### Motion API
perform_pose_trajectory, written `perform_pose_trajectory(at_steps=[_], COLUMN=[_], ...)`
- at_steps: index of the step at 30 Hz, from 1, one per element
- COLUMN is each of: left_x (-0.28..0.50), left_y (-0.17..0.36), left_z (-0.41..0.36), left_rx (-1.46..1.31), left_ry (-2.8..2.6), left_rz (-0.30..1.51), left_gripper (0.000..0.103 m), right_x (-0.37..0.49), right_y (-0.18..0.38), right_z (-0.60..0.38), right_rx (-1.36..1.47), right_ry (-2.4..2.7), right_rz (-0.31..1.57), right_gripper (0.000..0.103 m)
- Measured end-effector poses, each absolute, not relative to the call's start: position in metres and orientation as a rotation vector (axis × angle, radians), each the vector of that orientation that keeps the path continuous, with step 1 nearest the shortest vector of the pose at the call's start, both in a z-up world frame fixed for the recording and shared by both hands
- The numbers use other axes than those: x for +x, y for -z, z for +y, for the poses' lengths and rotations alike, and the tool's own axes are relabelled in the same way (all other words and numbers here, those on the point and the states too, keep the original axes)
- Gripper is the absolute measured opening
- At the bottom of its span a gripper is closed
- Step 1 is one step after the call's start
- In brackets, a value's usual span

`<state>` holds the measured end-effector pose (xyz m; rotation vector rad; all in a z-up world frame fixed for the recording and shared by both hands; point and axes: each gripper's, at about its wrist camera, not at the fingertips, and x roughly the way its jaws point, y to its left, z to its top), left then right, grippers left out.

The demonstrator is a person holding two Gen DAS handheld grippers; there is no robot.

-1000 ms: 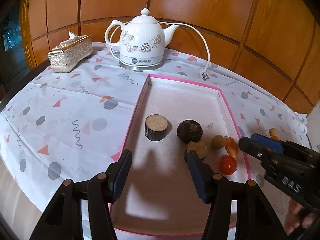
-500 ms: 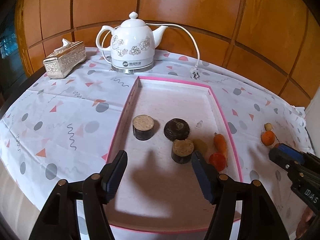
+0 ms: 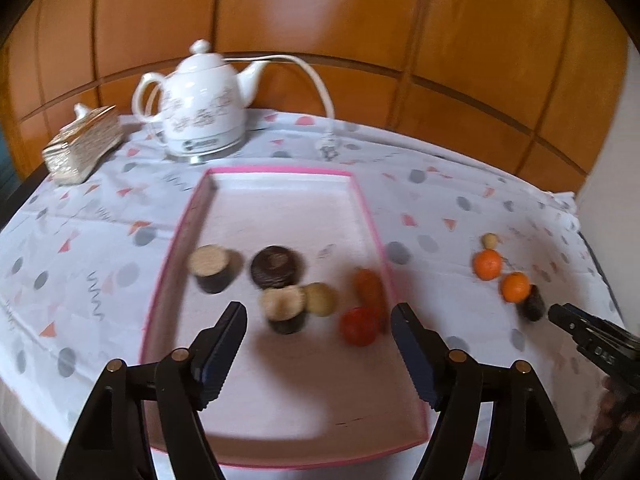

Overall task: Organize fruits
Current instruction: 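Withdraw both open grippers from the tray back over the loose produce, then grasp the large orange with the left gripper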

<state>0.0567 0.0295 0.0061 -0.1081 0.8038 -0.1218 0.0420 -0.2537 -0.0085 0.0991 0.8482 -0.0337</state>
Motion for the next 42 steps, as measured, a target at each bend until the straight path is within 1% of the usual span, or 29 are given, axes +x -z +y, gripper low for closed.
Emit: perform_pose_trajectory(at_steps=[10,17,25,28,30,33,42], left_x=[0.073,0.097,0.123,0.132,0.139,0.148,0.167], left_y=[-0.013,0.0,0.015,0.019,0.022,0.027,0.033], left_z=[-0.036,-0.086,-0.126,-0.137,-0.144,-0.151,-0.163], left_rx=[-0.003,0.046,0.063,0.067,0.07,0.063,0.026], left_ry=[0.285,0.391,0.432,0.435,0.449,0.461,0.465], left_rz=[0.819,0.868,0.902,0.911,0.928,0.945,0.974], left_gripper=[0.075,0.074,0.074,0.068,0.058,0.052,0.051], right_x=[0.029,0.023,0.021,0.022,0.022,0.023,0.026], right_y=[0.019,0.021,0.026,0.027,0.027,0.027,0.027], right_z=[-0.301,-0.313,-0.331,-0.333,-0.334,-0.334,-0.335], right_rx=[0.174,0.189,0.212,0.21,0.206,0.203,0.193], right_ry=[0.134,0.146,0.172,0.177,0.177,0.173,0.17], right_rz=[0.858,0.853,0.864,0.864,0.863,0.864,0.867], right_gripper=[0.035,0.035,0.035,0.035,0.035,0.035,0.035])
